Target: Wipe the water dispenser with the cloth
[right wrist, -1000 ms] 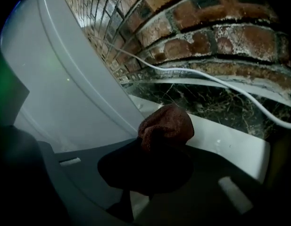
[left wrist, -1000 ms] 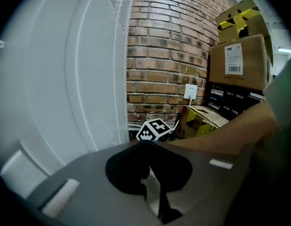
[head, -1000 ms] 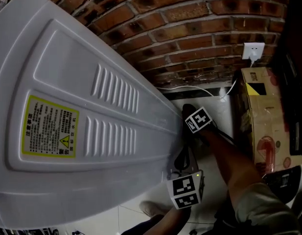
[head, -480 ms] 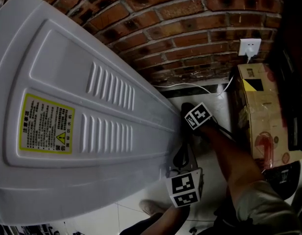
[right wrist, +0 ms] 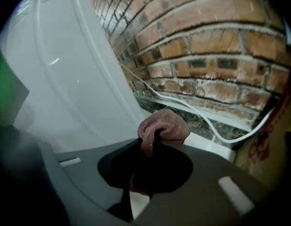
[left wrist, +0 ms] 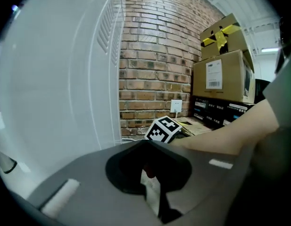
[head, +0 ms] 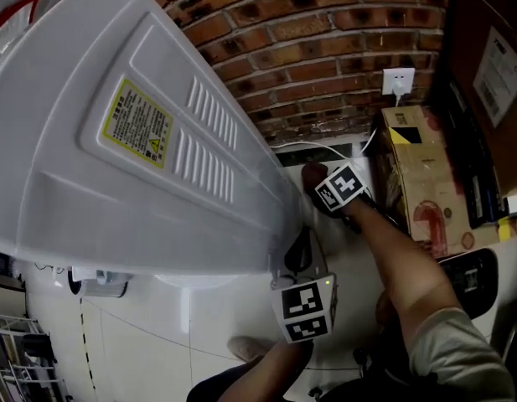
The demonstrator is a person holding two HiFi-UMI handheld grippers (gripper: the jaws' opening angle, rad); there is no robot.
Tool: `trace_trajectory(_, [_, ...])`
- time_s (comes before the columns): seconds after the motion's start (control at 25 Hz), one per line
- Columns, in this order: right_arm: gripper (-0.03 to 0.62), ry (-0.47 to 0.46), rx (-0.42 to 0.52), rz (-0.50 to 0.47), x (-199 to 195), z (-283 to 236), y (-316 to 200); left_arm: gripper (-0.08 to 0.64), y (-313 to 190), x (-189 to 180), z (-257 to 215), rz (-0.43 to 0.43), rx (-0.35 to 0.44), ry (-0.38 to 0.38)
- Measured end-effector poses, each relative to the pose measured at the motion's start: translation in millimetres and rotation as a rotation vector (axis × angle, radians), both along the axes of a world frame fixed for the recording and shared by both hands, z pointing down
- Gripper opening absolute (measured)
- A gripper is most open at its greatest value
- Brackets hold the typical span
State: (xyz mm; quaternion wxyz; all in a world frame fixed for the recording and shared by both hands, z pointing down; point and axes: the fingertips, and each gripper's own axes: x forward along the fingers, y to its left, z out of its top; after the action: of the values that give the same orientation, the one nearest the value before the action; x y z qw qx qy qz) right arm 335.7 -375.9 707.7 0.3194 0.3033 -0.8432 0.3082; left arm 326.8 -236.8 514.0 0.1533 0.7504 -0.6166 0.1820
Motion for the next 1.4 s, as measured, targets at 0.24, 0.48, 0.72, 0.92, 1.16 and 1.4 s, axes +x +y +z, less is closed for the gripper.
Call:
trace_trajectory(0.24, [0.071,0.016,0.097,-0.003,28.3,-54.6,27.3,0.000,16.4,-1.9,-35.2,0.005,0.058,0.023])
trace_trajectory(0.48, [0.071,0.031,0.165,-0.055,28.4,-81.1,91.0,0.000,39.1,2.0,-64.8,0.162,0.091,-0.078])
trace_trajectory(0.72, [0.071,0.044,0.164,-0.090,23.7,-73.4,165.6,0.000,59.3,3.5,-58.3,0.327,0.068,-0.208])
trace_trajectory(0.92, [0.071,0.084,0.074,-0.024,35.0,-30.6,198.2,0.000,64.2,5.9,-27.0,0.324,-0.005,-0.131])
trace_trajectory(1.16, [0.074,0.176,-0.085,0.017,48.3,42.4,231.3,0.000,83.0,14.5,-11.6,0.367,-0.078,-0.070])
trace_trajectory(1.4, [0.075,0.249,-0.172,-0.005,52.9,93.4,243.9,0.000,97.5,16.1,-11.2,0.400,-0.095,-0.053])
